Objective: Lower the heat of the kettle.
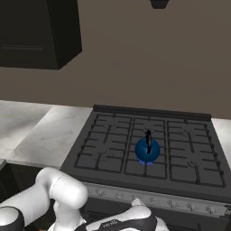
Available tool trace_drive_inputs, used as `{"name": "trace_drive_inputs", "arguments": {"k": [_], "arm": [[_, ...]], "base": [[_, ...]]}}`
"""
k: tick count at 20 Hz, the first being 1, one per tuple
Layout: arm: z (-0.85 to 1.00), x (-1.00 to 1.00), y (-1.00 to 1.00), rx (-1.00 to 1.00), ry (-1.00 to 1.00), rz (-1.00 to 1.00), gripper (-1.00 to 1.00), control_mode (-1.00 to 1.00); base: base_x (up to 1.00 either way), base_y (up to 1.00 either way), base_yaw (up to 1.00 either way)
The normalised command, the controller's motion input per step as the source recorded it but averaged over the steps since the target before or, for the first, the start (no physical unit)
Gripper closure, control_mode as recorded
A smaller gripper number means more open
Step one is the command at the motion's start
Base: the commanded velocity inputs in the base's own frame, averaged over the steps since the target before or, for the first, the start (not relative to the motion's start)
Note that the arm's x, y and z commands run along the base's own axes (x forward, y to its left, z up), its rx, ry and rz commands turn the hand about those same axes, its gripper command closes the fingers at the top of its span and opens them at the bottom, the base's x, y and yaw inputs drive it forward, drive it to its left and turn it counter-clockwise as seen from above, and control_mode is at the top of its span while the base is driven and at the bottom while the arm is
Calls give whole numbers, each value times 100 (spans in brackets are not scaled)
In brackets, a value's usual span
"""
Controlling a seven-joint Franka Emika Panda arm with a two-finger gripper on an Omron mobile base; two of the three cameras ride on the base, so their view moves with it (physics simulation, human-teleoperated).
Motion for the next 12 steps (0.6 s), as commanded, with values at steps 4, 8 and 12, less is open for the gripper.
{"name": "trace_drive_inputs", "arguments": {"k": [4,8,12], "arm": [[-8,0,0,-41,-23,2,-100,-100],[-1,0,24,-48,-19,-1,-100,-100],[0,6,25,-51,-7,-4,-100,-100]], "base": [[0,0,0],[0,0,0],[0,0,0]]}}
